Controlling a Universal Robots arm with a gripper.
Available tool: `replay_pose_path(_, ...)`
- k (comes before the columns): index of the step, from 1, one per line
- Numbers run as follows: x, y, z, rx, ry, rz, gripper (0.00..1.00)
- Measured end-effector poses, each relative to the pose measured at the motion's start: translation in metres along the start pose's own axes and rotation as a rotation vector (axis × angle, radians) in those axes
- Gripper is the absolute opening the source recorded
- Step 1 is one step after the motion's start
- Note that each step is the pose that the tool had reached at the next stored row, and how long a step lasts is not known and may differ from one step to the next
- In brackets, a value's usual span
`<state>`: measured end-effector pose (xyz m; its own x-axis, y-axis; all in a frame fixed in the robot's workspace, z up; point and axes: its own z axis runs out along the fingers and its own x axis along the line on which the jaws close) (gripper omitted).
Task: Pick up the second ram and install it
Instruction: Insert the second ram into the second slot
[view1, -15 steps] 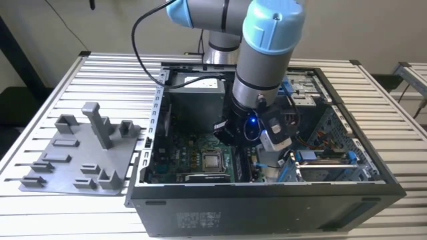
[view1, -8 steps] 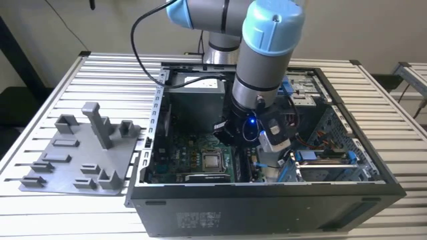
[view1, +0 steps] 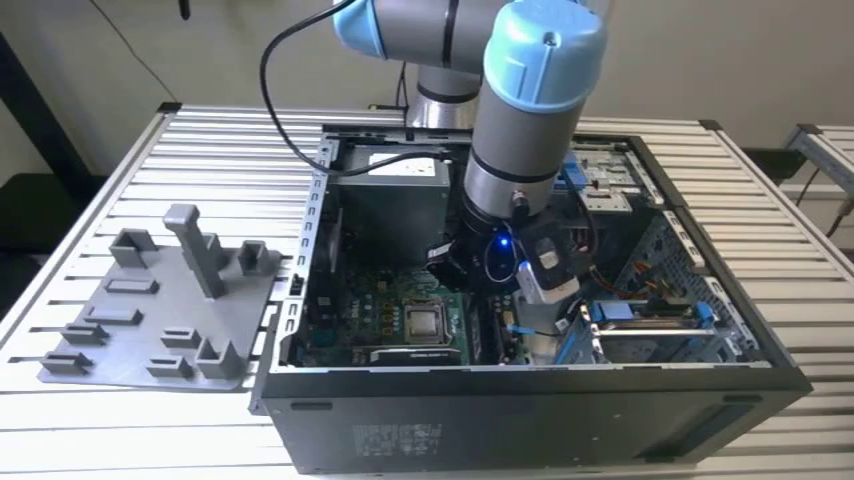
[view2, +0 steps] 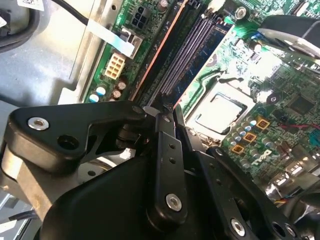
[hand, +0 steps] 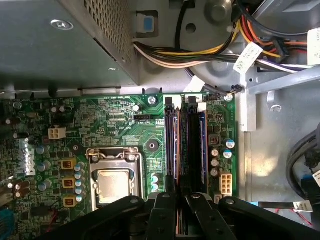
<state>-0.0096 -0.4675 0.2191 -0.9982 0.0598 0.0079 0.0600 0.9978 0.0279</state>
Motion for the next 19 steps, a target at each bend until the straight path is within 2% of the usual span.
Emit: replay_pose_path(19,-0.0011,0.0,0.0023,0.0002,0.0,0.0,0.14)
